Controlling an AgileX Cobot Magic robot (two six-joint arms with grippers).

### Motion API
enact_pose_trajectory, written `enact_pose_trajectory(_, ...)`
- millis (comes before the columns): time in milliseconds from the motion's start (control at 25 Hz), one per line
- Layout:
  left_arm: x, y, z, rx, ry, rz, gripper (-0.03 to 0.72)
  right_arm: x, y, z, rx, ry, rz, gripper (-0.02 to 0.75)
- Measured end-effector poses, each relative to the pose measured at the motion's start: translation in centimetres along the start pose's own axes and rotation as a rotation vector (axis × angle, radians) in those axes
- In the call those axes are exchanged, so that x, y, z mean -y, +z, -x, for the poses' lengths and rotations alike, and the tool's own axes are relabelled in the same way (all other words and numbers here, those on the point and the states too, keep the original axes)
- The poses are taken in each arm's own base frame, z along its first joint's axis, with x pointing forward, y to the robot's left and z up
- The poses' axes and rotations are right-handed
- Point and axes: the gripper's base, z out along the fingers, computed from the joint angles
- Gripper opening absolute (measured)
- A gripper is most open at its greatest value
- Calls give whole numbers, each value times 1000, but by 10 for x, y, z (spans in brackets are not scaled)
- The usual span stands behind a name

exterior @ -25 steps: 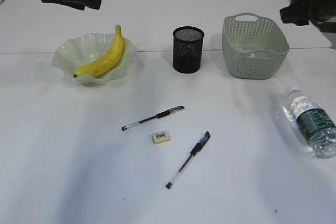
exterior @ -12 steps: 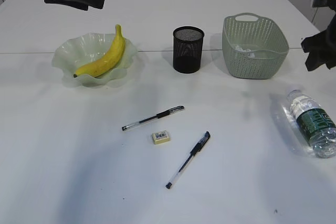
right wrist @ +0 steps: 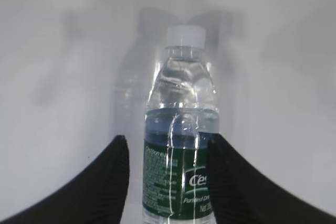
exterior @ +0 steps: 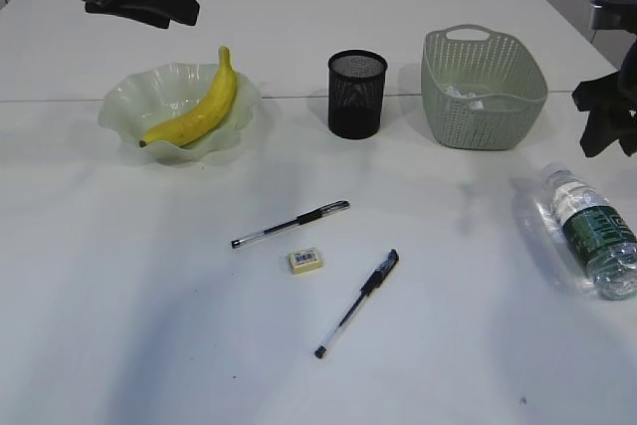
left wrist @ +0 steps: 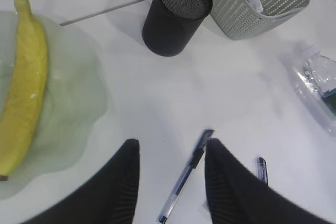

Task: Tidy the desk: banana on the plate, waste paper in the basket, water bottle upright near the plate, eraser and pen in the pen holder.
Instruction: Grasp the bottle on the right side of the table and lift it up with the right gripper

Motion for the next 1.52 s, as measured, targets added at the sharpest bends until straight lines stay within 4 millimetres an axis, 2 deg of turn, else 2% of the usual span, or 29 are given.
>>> enact_pose_trajectory(480, 4, -2, -2, -25, -2, -30, 286, 0, -1, -13, -146, 115, -9, 496)
enact_pose_trajectory(760, 11, -13, -1, -29, 24, -53, 286, 1, 0, -12, -139, 117, -15, 501)
enact_pose_trajectory(960, 14, -15, -3, -55, 37, -70, 286, 2, 18, -12, -186, 117, -9, 501)
enact_pose_trajectory(1280, 15, -16, -5, -72, 39, -82, 286, 5, 31, -4, -154, 88, -16, 501)
enact_pose_trajectory(1520, 16, -16, -6, -85, 41, -89, 286, 8, 36, 10, -149, 84, -20, 501)
